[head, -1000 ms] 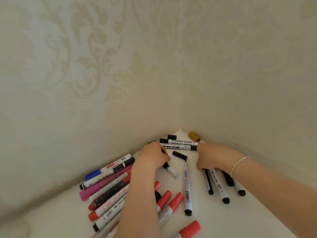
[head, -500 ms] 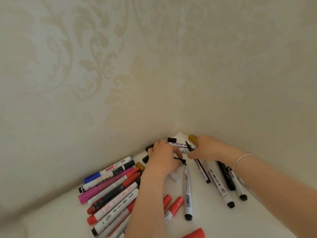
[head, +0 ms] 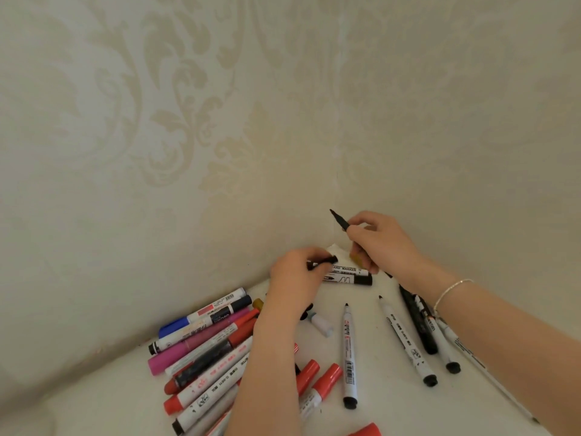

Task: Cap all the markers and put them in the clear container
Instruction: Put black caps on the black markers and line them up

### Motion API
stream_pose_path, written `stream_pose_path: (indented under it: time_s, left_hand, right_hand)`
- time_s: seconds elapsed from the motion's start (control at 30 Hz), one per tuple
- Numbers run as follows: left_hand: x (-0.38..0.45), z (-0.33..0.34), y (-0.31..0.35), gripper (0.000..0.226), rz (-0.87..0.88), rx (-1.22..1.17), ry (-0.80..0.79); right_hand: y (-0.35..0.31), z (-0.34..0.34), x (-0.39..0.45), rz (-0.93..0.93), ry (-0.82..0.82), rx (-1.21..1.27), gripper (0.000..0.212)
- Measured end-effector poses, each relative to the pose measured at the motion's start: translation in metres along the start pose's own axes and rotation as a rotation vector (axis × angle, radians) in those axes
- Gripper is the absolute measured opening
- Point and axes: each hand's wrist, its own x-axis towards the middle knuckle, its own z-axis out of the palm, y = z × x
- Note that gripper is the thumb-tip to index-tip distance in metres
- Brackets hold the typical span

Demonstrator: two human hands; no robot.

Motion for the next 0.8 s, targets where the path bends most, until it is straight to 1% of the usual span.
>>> stream_pose_path:
  time_s: [0.07,0.2,0.3,0.47,0.6,0.7,0.8]
  left_hand:
    - [0.001,-0.01,0.004,0.014,-0.007,-0.146,0.1]
    - [0.0,-0.025,0.007,0.017,0.008,-0.267,0.259]
    - [-0.001,-0.032,0.009,0.018,0.025,-0.322,0.325]
    - [-0.003,-0.037,0.011,0.019,0.039,-0.33,0.34]
    - [-0.004,-0.036,0.012,0.02,0.035,-0.293,0.32]
    - [-0.005,-0.038,0.013,0.021,0.042,-0.215,0.315]
    - [-0.006,-0.038,0.014,0.02,0.09,-0.051,0.259]
  right_hand:
    - [-0.003,-0.001,-0.002,-0.042,-0.02,0.035,0.02]
    - [-0.009,-0.001,-0.007,-0.109,-0.115,-0.032,0.026]
    - [-0.014,0.001,-0.011,-0.132,-0.178,-0.079,0.028]
    - [-0.018,0.004,-0.017,-0.147,-0.216,-0.11,0.028]
    - [-0.017,0.006,-0.015,-0.151,-0.199,-0.189,0.028]
    - [-0.017,0.006,-0.013,-0.161,-0.185,-0.275,0.027]
    - [-0.017,0.005,-0.012,-0.187,-0.21,-0.426,0.028]
